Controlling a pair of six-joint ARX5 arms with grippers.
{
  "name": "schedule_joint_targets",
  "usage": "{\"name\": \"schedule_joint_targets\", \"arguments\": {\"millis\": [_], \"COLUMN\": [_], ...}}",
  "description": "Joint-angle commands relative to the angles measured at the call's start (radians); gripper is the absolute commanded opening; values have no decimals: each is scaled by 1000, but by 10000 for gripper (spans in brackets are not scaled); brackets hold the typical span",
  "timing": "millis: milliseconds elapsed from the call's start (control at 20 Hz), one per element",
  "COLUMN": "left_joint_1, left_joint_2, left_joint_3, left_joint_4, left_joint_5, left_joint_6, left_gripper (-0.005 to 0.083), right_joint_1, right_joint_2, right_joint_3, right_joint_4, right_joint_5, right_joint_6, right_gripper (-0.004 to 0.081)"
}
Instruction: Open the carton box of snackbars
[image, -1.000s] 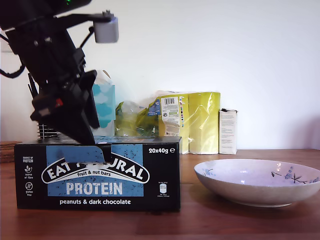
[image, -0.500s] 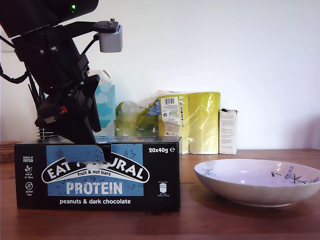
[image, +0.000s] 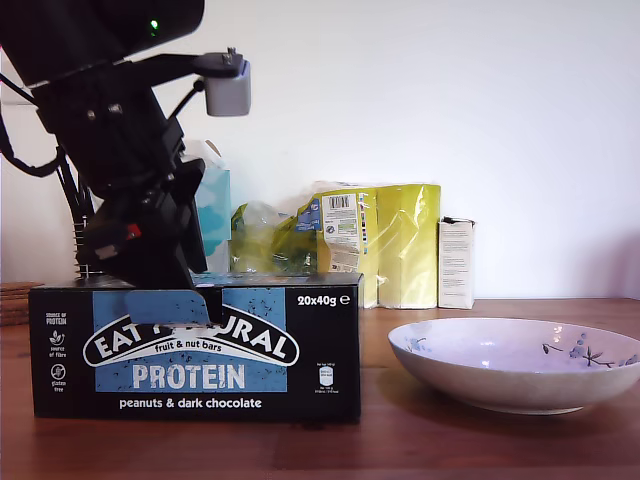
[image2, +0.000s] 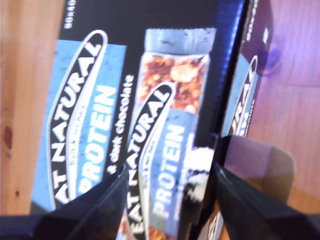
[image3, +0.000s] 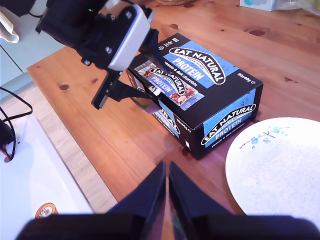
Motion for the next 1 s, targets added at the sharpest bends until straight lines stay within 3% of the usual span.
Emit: {"name": "schedule_joint_targets", "arguments": {"millis": [0, 200, 400, 950], "left_joint_1": [-4, -7, -31, -67], "left_joint_2": [19, 21, 14, 8], "left_joint_3": [-23, -23, -21, 55], "left_joint_4": [14, 27, 29, 87], "left_joint_5": [-6, -53, -130, -272], "left_joint_6": [0, 1, 2, 64], "left_gripper": [480, 385, 234, 233], "right_joint_1": [4, 4, 4, 4], "right_joint_2": [5, 5, 5, 5], "right_joint_3": [-9, -9, -9, -9], "right_joint_4": [8, 8, 8, 7], "right_joint_5": [-1, -1, -2, -29], "right_joint_6": [-4, -4, -4, -4], "right_gripper": [-13, -13, -13, -13]}}
